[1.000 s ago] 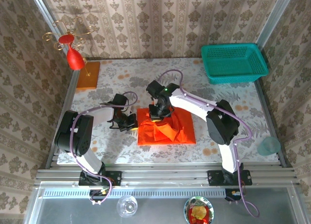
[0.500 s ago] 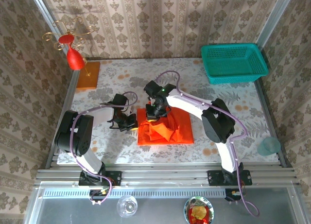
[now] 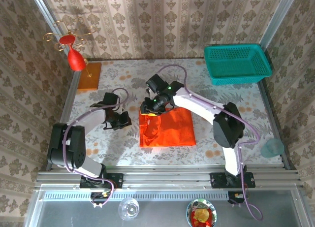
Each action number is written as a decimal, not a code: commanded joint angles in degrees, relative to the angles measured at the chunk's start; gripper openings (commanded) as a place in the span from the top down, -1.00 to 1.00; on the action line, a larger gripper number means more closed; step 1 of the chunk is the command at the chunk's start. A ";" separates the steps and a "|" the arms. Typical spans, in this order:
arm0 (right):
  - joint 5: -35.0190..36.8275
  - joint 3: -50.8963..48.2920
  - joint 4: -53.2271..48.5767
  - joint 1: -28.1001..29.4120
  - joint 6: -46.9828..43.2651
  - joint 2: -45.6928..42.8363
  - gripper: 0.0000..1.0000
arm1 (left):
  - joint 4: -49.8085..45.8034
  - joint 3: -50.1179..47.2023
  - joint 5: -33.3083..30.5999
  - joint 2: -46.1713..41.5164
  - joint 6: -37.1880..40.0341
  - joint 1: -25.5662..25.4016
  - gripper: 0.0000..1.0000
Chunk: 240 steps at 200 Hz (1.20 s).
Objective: Fold the inside-out t-shirt
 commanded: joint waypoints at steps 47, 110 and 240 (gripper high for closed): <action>3.78 -12.99 -2.25 -3.90 -3.08 -7.09 0.29 | -5.35 7.39 2.91 -4.51 -1.35 -9.97 0.70; 1.37 -4.97 3.35 -7.96 -5.50 5.17 0.69 | 0.48 5.64 2.42 2.47 -7.30 -24.25 0.89; -20.08 15.55 16.60 -5.49 1.48 30.20 0.78 | 6.18 -7.26 -0.80 -2.50 -13.42 -24.37 0.87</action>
